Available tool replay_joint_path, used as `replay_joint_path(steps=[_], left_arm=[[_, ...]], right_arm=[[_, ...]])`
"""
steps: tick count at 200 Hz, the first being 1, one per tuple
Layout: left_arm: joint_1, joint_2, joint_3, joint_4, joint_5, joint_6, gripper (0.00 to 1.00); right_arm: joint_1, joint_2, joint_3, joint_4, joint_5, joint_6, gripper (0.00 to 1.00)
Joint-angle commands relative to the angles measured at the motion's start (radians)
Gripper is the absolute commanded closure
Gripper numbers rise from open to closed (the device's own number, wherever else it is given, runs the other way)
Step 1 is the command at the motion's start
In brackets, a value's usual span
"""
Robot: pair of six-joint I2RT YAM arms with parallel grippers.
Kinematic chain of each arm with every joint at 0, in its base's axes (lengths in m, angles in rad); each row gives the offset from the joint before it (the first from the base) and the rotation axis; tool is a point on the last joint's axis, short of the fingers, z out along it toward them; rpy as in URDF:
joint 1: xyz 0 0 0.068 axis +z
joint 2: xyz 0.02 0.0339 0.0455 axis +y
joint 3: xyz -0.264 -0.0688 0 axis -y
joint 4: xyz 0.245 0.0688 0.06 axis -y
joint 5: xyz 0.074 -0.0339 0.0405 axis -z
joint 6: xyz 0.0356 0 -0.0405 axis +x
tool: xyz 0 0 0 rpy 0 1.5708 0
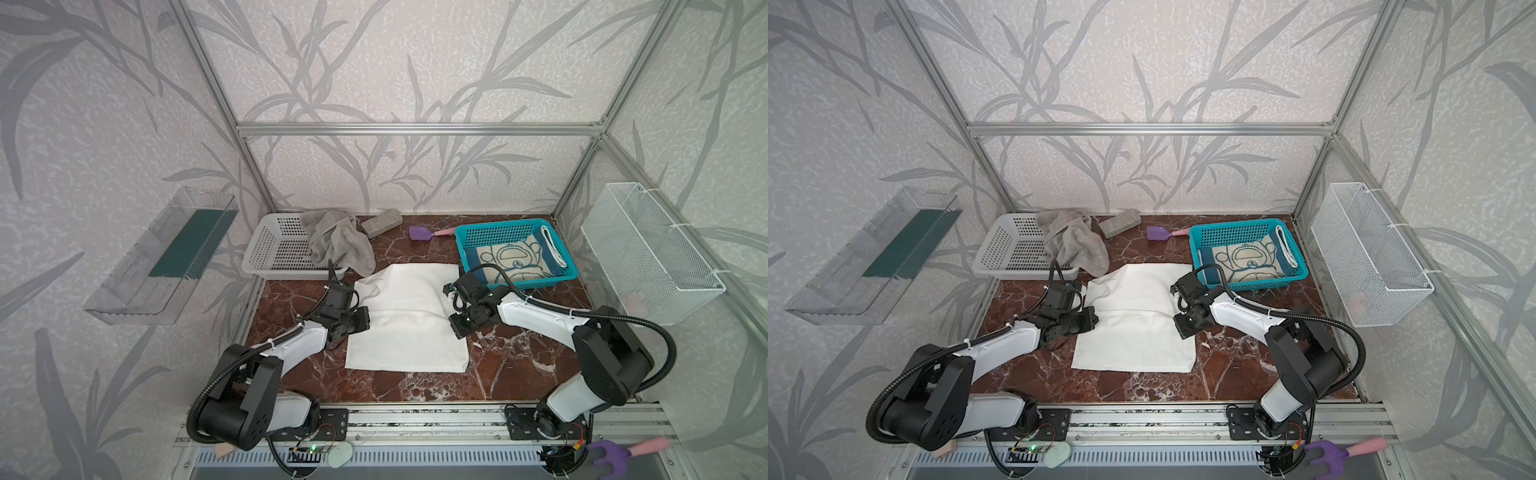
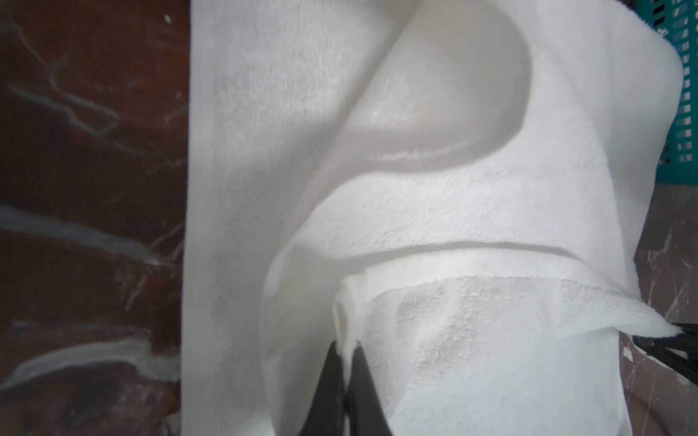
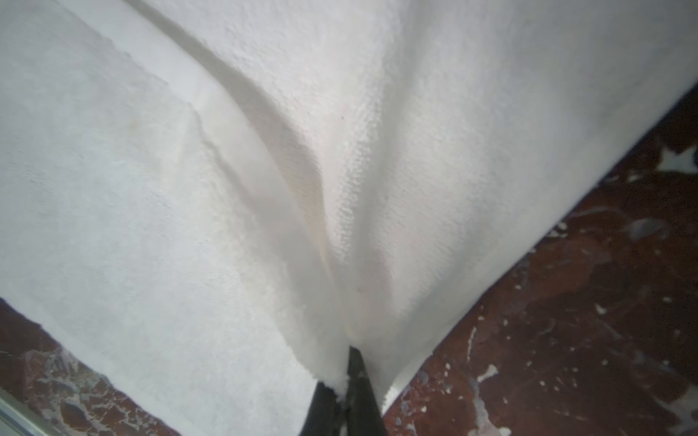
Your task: Fold and stack the towels
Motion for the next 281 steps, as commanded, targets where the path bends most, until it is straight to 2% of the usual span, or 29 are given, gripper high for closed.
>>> replay_joint_path(steps=[1,8,52,68,87,103,122,134,169,199,247,281], left_arm=[[-0.052,-0.063,-0.052,0.016,-0.046,-0.078,1.0],[-0.074,-0.079,-0.07,0.017,-0.051,-0.099,1.0],[-0.209,-0.168,-0.16,0.037,-0.095,-0.243,1.0],[-0.221,-0.201,-0.134,-0.015,-0.101,-0.253,1.0],[-0.218,-0.242,-0.041,-0.093,-0.121,-0.206,1.0],[-0.18,-0.23,0.108,-0.208,-0.113,-0.119,1.0],[-0.07,-0.147,0.307,-0.326,-0.015,-0.02,1.0],[0.007,-0.098,0.413,-0.331,0.048,0.012,1.0],[0.122,0.087,0.736,-0.377,0.09,0.145,1.0],[0.189,0.237,0.953,-0.389,0.129,0.184,1.0],[0.237,0.368,1.105,-0.386,0.155,0.221,1.0],[0.24,0.345,1.011,-0.36,0.176,0.216,1.0]], right_arm=[[-0.005,-0.058,-0.059,-0.029,0.047,0.069,1.0],[-0.019,-0.072,-0.075,-0.054,0.071,0.097,1.0],[-0.11,-0.166,-0.147,-0.069,0.025,0.132,1.0],[-0.115,-0.171,-0.095,-0.129,0.035,0.097,1.0],[-0.114,-0.188,-0.007,-0.212,0.033,0.06,1.0],[-0.115,-0.21,0.075,-0.251,0.04,0.028,1.0],[-0.115,-0.211,0.193,-0.266,0.068,-0.008,1.0],[-0.118,-0.191,0.279,-0.257,0.084,-0.038,1.0],[-0.17,-0.018,0.598,-0.301,0.112,-0.13,1.0],[-0.231,0.114,0.825,-0.315,0.083,-0.163,1.0],[-0.289,0.269,1.04,-0.354,0.028,-0.2,1.0],[-0.291,0.282,1.057,-0.395,-0.045,-0.242,1.0]])
